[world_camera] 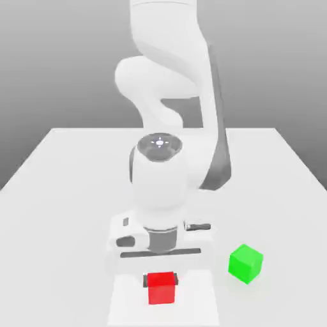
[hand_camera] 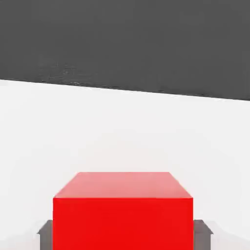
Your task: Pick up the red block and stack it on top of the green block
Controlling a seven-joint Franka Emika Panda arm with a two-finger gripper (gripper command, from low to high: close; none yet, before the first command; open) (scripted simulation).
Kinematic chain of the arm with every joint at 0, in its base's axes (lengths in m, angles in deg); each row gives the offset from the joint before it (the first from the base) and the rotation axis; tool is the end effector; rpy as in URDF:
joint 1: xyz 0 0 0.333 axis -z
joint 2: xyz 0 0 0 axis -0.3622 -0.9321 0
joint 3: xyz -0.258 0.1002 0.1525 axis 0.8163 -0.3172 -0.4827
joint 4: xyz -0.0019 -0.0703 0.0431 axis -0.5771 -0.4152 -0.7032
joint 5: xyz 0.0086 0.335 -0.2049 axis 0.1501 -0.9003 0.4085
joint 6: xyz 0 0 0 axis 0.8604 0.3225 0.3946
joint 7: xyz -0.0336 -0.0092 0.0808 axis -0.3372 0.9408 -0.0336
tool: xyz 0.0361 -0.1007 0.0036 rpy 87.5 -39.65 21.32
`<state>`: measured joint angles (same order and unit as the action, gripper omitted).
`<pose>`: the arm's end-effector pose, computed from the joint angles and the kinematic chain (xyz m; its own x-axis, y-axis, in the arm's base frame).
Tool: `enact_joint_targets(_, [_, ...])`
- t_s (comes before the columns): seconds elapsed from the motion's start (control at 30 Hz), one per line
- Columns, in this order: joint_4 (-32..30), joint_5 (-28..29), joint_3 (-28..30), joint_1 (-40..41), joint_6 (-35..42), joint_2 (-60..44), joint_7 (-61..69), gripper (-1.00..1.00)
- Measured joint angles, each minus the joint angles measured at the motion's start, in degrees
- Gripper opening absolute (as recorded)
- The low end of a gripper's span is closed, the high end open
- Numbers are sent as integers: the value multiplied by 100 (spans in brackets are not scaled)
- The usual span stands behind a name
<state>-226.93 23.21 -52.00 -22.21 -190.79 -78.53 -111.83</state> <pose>0.4310 -0.0059 0.1488 0.7644 -0.6448 0.0007 -0.6448 -0.7644 0.0007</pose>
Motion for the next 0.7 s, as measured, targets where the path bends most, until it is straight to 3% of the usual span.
enact_joint_targets(0.07, [1, 4, -6, 7, -12, -14, -2, -100])
enact_joint_targets(0.27, [-166, 121, 8, -38, 882, 1048, -128, -100])
enact_joint_targets(0.7, [-634, 97, -755, -1663, 1383, 2022, -1750, -100])
